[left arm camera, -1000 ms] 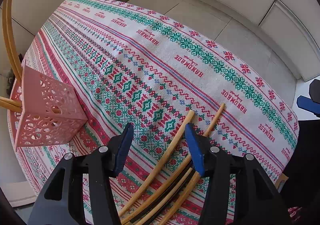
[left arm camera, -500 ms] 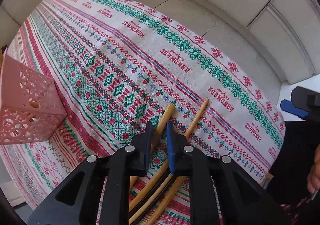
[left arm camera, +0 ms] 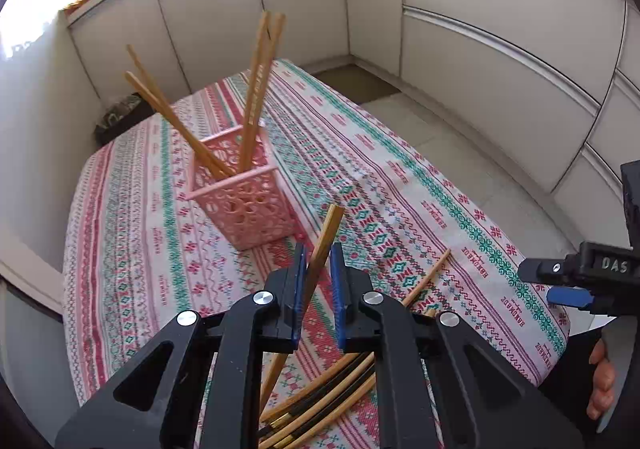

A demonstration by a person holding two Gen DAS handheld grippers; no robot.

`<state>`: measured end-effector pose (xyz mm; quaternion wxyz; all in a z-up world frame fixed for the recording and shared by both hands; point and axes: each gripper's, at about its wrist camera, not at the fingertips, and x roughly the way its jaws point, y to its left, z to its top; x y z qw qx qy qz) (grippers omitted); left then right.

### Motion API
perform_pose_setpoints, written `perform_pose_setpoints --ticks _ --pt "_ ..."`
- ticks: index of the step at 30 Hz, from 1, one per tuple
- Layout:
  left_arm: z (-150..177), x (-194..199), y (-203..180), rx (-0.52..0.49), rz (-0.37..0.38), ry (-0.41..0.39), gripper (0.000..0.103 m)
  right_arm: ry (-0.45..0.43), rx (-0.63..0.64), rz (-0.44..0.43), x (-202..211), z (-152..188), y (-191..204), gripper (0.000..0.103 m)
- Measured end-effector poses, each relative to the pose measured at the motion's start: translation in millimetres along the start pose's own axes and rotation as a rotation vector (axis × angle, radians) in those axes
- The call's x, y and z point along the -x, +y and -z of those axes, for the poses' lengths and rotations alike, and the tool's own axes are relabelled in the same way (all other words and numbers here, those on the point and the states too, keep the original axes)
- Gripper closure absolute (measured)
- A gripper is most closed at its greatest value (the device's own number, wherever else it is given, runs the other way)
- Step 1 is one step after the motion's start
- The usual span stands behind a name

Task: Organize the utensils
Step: 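Grasp a wooden chopstick with the left tool while the right tool grasps another, then lift the chopstick upright with the left tool while the right tool lifts its chopstick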

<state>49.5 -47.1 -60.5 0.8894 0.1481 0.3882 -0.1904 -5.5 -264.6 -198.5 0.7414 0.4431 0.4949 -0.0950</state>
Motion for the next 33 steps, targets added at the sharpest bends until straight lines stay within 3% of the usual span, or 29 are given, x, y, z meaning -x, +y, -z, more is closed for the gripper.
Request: perform_pose_setpoints --ticks 5,12,19,26,31,33 --pt "6 25 26 0.049 -0.056 -0.076 0.093 -0.030 0.133 0.087 -2 11 31 0.007" --pt "13 51 61 0.125 -0.057 -0.148 0.094 -0.044 0.166 0.153 -11 6 63 0.007" --pt "21 78 92 0.206 -0.083 -0.217 0.096 0.045 0.138 0.202 -28 3 86 0.013" --pt "21 102 109 0.260 -0.087 -0.284 0.096 0.136 0.083 0.301 -68 -4 100 0.050" --pt "19 109 118 0.283 -0.084 -0.306 0.096 0.098 0.147 0.365 -88 2 133 0.065" --pt "19 110 122 0.294 -0.083 -0.309 0.096 0.083 0.186 0.398 -95 4 147 0.085"
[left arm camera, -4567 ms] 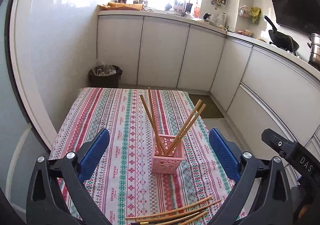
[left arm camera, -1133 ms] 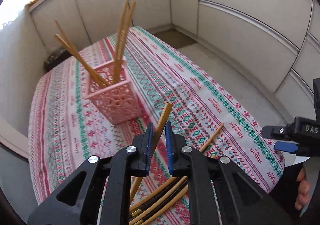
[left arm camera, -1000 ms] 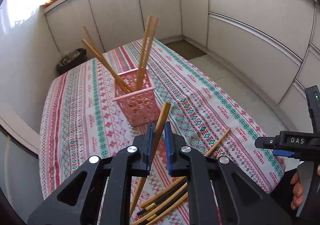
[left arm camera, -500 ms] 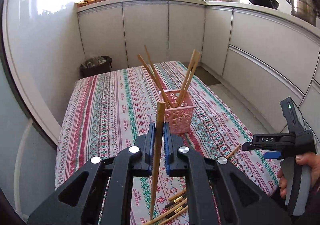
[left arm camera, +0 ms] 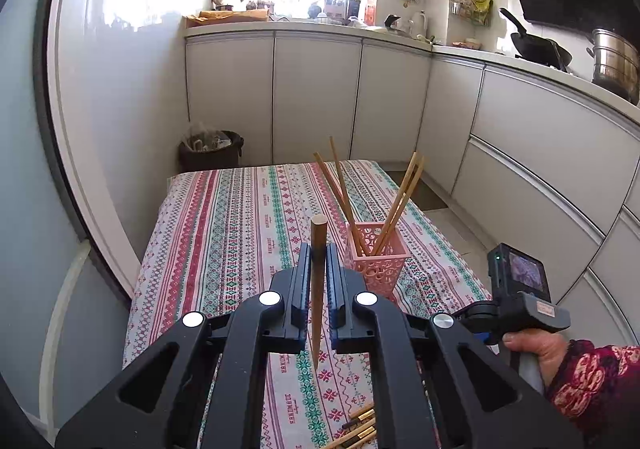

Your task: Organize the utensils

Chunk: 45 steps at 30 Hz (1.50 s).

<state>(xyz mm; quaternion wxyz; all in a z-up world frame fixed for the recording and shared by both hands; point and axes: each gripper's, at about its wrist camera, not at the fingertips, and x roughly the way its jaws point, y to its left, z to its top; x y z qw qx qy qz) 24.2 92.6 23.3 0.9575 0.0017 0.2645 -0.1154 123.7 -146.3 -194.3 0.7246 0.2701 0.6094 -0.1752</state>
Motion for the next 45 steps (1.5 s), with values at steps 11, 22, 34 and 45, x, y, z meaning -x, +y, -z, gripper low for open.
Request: perform_pose_setpoints --ticks 11,22,34,45 --pt "-3 3 10 0.035 0.010 -0.006 0.096 -0.159 0.036 -0.180 50 4 -8 0.092" --pt "-6 11 -16 -0.004 0.080 -0.023 0.099 -0.577 0.322 -0.348 161 71 -18 0.096" --pt "-3 14 0 0.102 0.114 0.010 0.100 -0.699 0.420 -0.447 207 99 -32 0.097" --pt "20 -169 39 0.201 0.101 0.613 0.072 -0.673 0.371 -0.475 198 77 -49 0.097"
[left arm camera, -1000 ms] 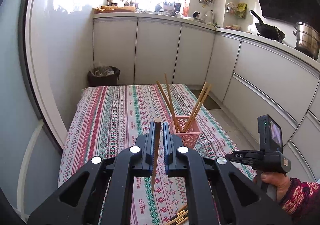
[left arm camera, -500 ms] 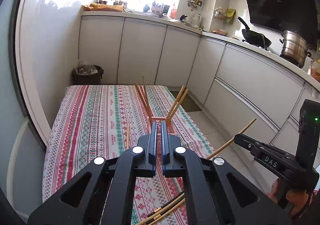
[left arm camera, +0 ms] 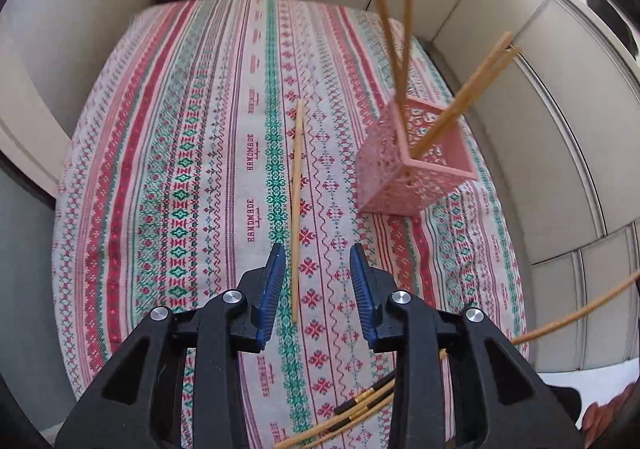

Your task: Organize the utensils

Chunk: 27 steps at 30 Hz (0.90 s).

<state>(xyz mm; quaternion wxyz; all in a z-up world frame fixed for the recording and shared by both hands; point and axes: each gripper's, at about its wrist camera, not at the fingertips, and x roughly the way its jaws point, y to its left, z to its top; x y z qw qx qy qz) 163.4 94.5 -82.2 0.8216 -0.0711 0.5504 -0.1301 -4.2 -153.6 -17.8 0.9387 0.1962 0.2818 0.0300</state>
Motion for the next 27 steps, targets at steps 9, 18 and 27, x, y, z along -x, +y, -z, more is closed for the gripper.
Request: perform_pose_setpoints --ticks 9,18,27 --pt "-84 -88 25 0.158 0.002 0.062 0.072 0.075 -0.055 0.004 -53 -10 -32 0.097" --pt "-105 -130 9 0.039 -0.229 0.076 0.085 0.126 -0.083 0.003 -92 -16 -47 0.097" --pt "-45 -91 60 0.035 -0.184 0.120 0.096 0.205 -0.219 -0.016 -90 -24 -76 0.097"
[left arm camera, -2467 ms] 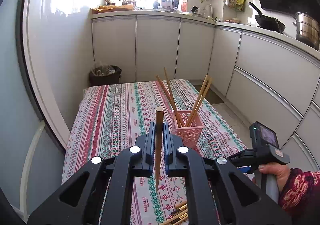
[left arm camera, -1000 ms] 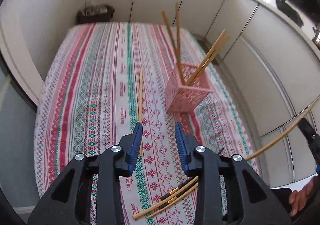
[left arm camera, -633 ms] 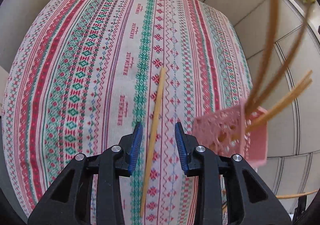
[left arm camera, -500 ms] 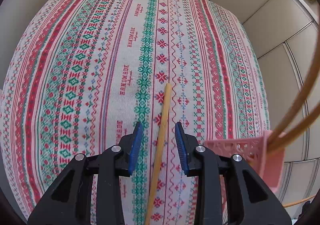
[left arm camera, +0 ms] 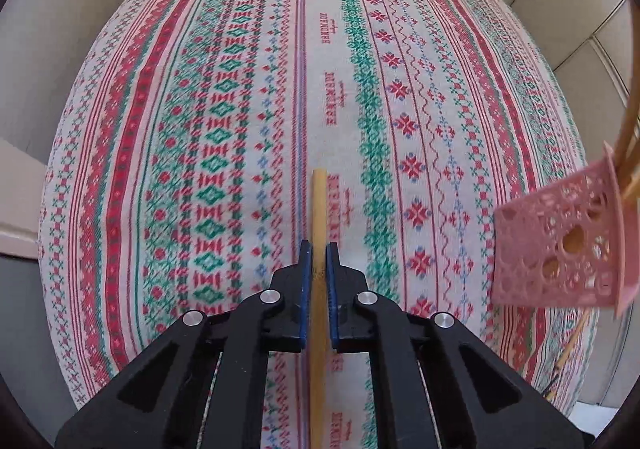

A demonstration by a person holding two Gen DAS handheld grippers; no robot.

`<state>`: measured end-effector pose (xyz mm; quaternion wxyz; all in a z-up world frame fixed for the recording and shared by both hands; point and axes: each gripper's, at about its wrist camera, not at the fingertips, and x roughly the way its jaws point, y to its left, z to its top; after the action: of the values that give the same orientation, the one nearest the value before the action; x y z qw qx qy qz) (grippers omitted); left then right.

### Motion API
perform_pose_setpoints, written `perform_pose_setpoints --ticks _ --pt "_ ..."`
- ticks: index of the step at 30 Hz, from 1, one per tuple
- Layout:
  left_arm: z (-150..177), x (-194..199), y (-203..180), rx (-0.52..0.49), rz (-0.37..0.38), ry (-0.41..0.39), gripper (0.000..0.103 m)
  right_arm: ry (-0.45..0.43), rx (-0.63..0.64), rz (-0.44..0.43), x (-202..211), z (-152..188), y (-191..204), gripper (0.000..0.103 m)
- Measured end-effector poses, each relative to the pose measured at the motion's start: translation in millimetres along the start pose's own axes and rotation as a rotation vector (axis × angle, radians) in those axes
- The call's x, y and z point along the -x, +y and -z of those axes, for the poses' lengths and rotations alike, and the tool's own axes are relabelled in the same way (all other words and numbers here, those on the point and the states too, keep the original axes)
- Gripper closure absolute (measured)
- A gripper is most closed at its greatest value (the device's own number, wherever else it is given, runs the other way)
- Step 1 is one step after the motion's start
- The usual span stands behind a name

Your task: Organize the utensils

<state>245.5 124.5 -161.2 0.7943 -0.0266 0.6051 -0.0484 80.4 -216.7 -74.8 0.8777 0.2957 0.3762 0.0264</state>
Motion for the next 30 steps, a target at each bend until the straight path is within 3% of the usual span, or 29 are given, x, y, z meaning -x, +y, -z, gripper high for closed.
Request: perform_pose_setpoints --ticks 4,7,11,14,15,18,21,24,25,26,27,30 --pt "30 16 20 0.027 0.046 -0.012 0.097 0.157 -0.201 0.050 -26 -11 -48 0.094" --pt "48 44 27 0.035 0.091 -0.074 0.097 0.289 -0.359 0.090 -62 -16 -89 0.092" --pt "74 105 34 0.051 0.196 -0.207 0.097 0.238 -0.459 0.163 -86 -29 -127 0.089" --pt "84 138 32 0.048 0.257 -0.300 0.097 0.222 -0.497 0.142 -102 -38 -146 0.067" --pt "88 146 30 0.043 0.277 -0.321 0.097 0.212 -0.502 0.130 -107 -40 -149 0.066" --pt "96 153 19 0.030 0.297 -0.350 0.097 0.179 -0.482 0.164 -116 -46 -154 0.064" --pt "96 155 11 0.020 0.305 -0.359 0.097 0.182 -0.500 0.127 -130 -48 -159 0.064" --pt "98 158 3 0.003 0.311 -0.359 0.097 0.193 -0.520 0.117 -144 -51 -164 0.065" --pt "97 158 1 -0.005 0.314 -0.361 0.097 0.180 -0.525 0.105 -145 -50 -166 0.070" --pt "96 158 0 -0.011 0.316 -0.366 0.097 0.165 -0.508 0.095 -145 -51 -164 0.091" --pt "98 160 -3 -0.020 0.320 -0.372 0.097 0.148 -0.479 0.094 -141 -52 -161 0.096" --pt "102 167 -14 -0.053 0.333 -0.395 0.097 0.091 -0.374 0.071 -119 -59 -137 0.097"
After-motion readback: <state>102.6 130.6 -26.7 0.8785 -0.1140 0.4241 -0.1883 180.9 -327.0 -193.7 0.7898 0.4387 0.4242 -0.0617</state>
